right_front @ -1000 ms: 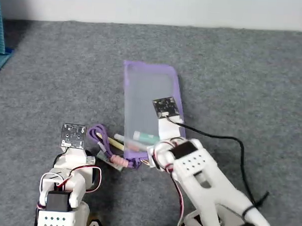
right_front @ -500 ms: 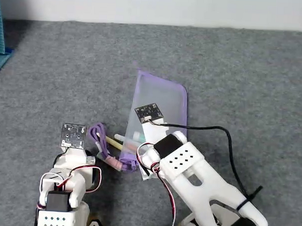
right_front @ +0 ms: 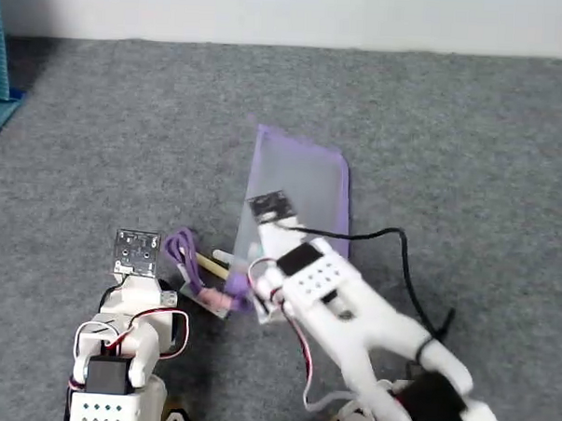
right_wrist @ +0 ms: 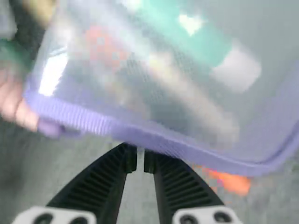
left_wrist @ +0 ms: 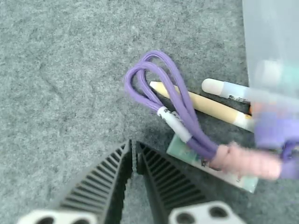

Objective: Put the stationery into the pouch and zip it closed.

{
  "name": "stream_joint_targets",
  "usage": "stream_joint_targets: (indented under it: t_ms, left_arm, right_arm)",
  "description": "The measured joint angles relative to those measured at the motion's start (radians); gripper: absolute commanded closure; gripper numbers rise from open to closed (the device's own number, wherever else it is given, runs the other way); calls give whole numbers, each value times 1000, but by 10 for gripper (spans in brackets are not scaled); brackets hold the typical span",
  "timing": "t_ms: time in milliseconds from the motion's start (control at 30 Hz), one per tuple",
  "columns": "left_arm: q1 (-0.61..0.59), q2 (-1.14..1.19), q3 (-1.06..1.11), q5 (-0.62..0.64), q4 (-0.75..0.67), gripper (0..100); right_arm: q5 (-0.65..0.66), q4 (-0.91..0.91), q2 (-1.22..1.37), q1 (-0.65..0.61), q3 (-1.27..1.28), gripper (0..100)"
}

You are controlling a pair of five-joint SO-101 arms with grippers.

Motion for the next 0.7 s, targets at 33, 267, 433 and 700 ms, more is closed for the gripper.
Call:
stream_joint_targets:
  t_ms: [33, 267, 433, 700]
  left_arm:
    - [0, 0, 0, 0, 0, 986]
    - [0, 0, 0, 0, 0, 986]
    - [0, 0, 0, 0, 0, 986]
    - [0, 0, 0, 0, 0, 986]
  right_arm:
    - [0, -49, 21, 31, 0, 946]
    - [5, -229, 34, 207, -110, 941]
    - [17, -233, 34, 249, -206, 940]
    - [-172, 12, 34, 83, -321, 756]
